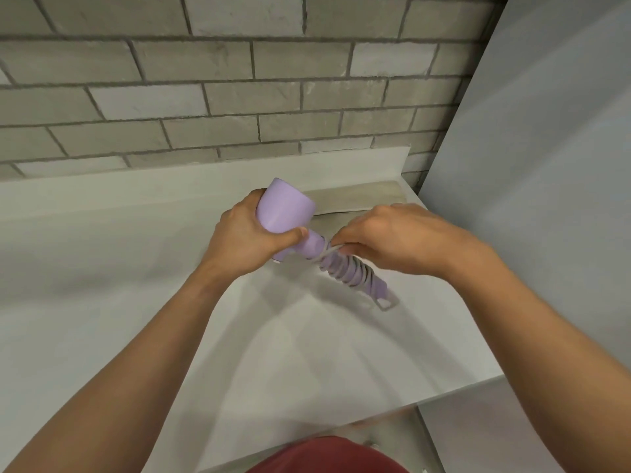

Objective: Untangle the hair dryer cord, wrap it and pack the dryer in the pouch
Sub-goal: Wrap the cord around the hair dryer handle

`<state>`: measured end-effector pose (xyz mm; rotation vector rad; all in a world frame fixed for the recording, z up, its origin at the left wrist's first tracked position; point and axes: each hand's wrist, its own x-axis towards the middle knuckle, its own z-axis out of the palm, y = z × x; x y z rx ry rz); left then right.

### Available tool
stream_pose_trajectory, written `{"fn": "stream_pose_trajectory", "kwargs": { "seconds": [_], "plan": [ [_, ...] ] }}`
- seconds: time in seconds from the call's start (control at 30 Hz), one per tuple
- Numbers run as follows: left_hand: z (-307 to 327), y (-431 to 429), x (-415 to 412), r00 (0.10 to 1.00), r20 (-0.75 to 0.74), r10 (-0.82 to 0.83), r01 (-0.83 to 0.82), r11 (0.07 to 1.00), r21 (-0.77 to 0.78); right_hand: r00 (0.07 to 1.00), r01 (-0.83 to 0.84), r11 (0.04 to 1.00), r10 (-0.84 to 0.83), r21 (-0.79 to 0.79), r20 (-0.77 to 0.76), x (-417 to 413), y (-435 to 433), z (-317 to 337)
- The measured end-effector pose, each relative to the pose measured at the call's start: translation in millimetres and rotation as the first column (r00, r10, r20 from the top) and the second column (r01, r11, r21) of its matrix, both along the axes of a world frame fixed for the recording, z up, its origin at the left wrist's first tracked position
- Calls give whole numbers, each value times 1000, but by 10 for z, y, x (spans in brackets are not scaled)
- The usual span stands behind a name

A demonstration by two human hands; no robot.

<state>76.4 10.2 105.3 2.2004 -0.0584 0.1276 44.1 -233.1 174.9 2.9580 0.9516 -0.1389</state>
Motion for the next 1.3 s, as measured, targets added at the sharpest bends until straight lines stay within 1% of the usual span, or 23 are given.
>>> {"fn": "stream_pose_trajectory", "kwargs": {
  "seconds": [0.07,0.17,0.23,0.3,0.4,0.43,0.5,0.57,0.63,0.77,0.8,0.83,0.87,0.93,0.97,1.07,1.13,1.2,1.27,1.3],
  "plan": [
    [7,38,-6,996,-47,-74,72,997,-41,991,-51,999,49,14,121,58,-68,25],
    [38,75,-34,984,-83,-156,141,976,-167,965,-97,994,83,44,248,157,-151,-55],
    [55,95,-40,976,-98,-196,168,956,-243,948,-139,986,106,92,299,209,-173,-127],
    [68,116,-48,968,-107,-229,190,939,-286,933,-180,971,118,158,341,247,-194,-210],
    [74,138,-49,958,-101,-268,225,922,-317,937,-176,958,92,228,338,264,-132,-256],
    [72,141,-49,956,-93,-279,236,917,-321,948,-159,954,75,255,311,265,-101,-282],
    [74,143,-42,953,-77,-294,254,909,-331,981,-85,947,24,311,193,258,-36,-337],
    [65,156,-28,950,-67,-305,265,901,-343,995,-35,926,-2,377,98,258,5,-405],
    [51,169,-13,945,-67,-320,279,896,-345,999,-16,894,-2,447,39,250,33,-452],
    [18,176,12,939,-65,-338,295,886,-357,1000,25,859,-19,512,-17,241,95,-528],
    [11,176,18,940,-65,-335,289,882,-371,998,67,832,-49,551,-46,243,102,-557],
    [6,175,22,941,-64,-333,285,878,-384,991,134,784,-87,606,-106,239,109,-577],
    [3,173,27,941,-62,-331,282,875,-394,974,217,716,-117,664,-193,235,112,-594],
    [12,169,38,941,-56,-334,286,872,-397,926,356,585,-118,728,-358,218,120,-608],
    [20,168,41,938,-53,-342,296,872,-390,907,394,545,-98,740,-411,207,122,-608],
    [50,156,44,927,-51,-372,328,868,-373,856,459,480,-13,748,-517,162,132,-610],
    [52,141,43,923,-52,-382,337,866,-370,838,477,457,22,751,-545,140,142,-617],
    [46,136,48,928,-54,-369,325,872,-365,804,529,389,55,754,-593,129,146,-608],
    [40,145,61,938,-53,-342,303,886,-352,741,607,297,121,737,-660,121,140,-584],
    [37,153,69,942,-55,-332,294,891,-347,728,617,291,144,731,-671,124,128,-585]
  ]
}}
